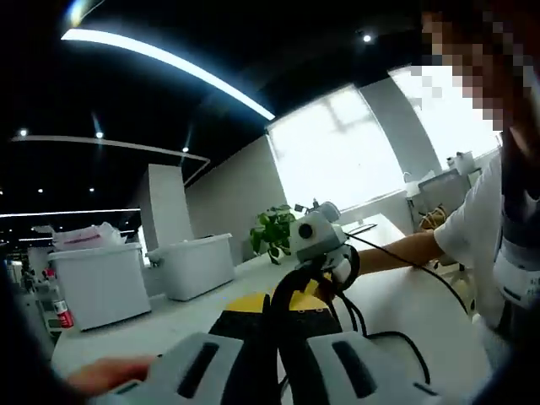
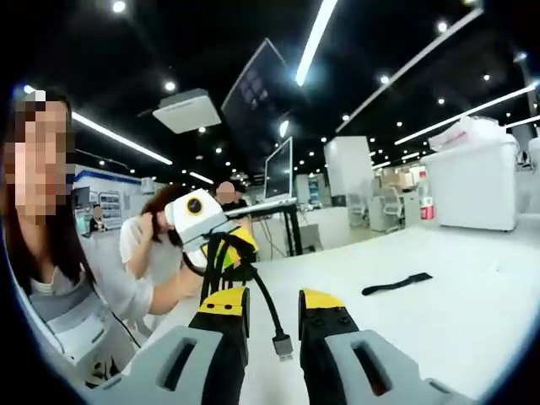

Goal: Coil the Type-C to USB data cable on the desktop and secure it with Velcro straps.

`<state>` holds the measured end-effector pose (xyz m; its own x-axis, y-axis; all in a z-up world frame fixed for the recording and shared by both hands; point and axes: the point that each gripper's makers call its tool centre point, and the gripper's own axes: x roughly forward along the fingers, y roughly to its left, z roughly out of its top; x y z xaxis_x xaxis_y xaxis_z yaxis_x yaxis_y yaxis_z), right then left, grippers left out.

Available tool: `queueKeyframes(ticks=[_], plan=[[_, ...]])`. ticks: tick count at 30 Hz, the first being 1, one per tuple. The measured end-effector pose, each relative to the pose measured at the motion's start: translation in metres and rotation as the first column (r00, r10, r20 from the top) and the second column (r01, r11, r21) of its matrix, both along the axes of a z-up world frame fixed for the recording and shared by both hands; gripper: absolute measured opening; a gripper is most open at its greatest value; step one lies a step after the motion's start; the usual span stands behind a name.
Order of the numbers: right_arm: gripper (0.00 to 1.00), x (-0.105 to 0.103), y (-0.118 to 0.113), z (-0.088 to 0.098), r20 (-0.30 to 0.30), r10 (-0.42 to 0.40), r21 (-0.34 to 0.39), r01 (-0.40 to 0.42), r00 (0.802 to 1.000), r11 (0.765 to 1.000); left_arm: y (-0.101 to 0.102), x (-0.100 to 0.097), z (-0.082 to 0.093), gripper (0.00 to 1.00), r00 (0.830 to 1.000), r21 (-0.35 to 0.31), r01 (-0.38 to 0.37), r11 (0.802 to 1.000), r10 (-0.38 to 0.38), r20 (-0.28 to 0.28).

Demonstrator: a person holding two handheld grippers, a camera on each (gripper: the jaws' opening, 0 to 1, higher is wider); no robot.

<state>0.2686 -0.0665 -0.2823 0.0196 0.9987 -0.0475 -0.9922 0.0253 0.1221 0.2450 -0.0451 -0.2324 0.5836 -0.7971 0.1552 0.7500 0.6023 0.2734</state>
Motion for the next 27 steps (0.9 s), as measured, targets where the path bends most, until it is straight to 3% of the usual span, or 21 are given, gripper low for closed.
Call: queueKeyframes(ticks=[1, 3, 4, 5, 7, 16, 20, 23, 25, 27], plan=[[0.20, -0.001, 0.002, -0.003, 0.001, 0.000, -0.007, 0.000, 1.000, 1.000, -0.001, -0.001, 0.000, 0.07, 1.000, -0.003, 0.007, 1.000, -0.007, 0.000], [0.06, -0.007, 0.005, -0.008, 0.022, 0.010, -0.038, -0.009, 1.000, 0.999, -0.004, -0.003, -0.001, 0.07, 1.000, -0.001, 0.018, 1.000, -0.018, -0.002], [0.04, -0.006, 0.006, -0.005, 0.080, 0.009, -0.035, -0.006, 0.997, 0.999, -0.003, 0.001, -0.005, 0.07, 1.000, 0.015, -0.007, 1.000, 0.007, 0.002], [0.03, -0.008, 0.005, -0.010, 0.124, 0.023, -0.081, -0.013, 0.992, 0.997, -0.001, 0.004, -0.006, 0.08, 1.000, 0.018, -0.029, 0.999, 0.029, 0.001], [0.02, -0.006, 0.003, -0.006, 0.134, -0.002, -0.078, 0.012, 0.991, 0.997, 0.001, 0.006, -0.007, 0.09, 0.999, -0.003, -0.025, 1.000, 0.025, -0.021], [0.02, -0.004, -0.001, 0.003, 0.142, -0.016, -0.049, 0.024, 0.990, 0.999, -0.002, 0.007, -0.016, 0.13, 0.999, 0.055, -0.044, 0.998, 0.045, -0.010], [0.02, -0.014, 0.000, 0.006, 0.148, 0.028, -0.036, -0.023, 0.989, 0.999, -0.005, 0.009, -0.027, 0.15, 0.998, 0.118, -0.064, 0.991, 0.065, -0.003], [0.02, -0.024, 0.002, 0.005, 0.156, 0.069, -0.047, -0.062, 0.985, 0.997, -0.007, 0.011, -0.031, 0.07, 0.997, 0.145, -0.081, 0.986, 0.082, 0.002], [0.02, -0.023, 0.003, 0.004, 0.160, 0.063, -0.052, -0.055, 0.985, 0.997, -0.005, 0.013, -0.031, 0.05, 0.994, 0.186, -0.108, 0.977, 0.101, 0.044], [0.03, -0.019, 0.004, 0.004, 0.128, 0.046, -0.031, -0.043, 0.991, 0.999, -0.004, 0.015, -0.030, 0.05, 0.993, 0.188, -0.116, 0.975, 0.108, 0.051]])
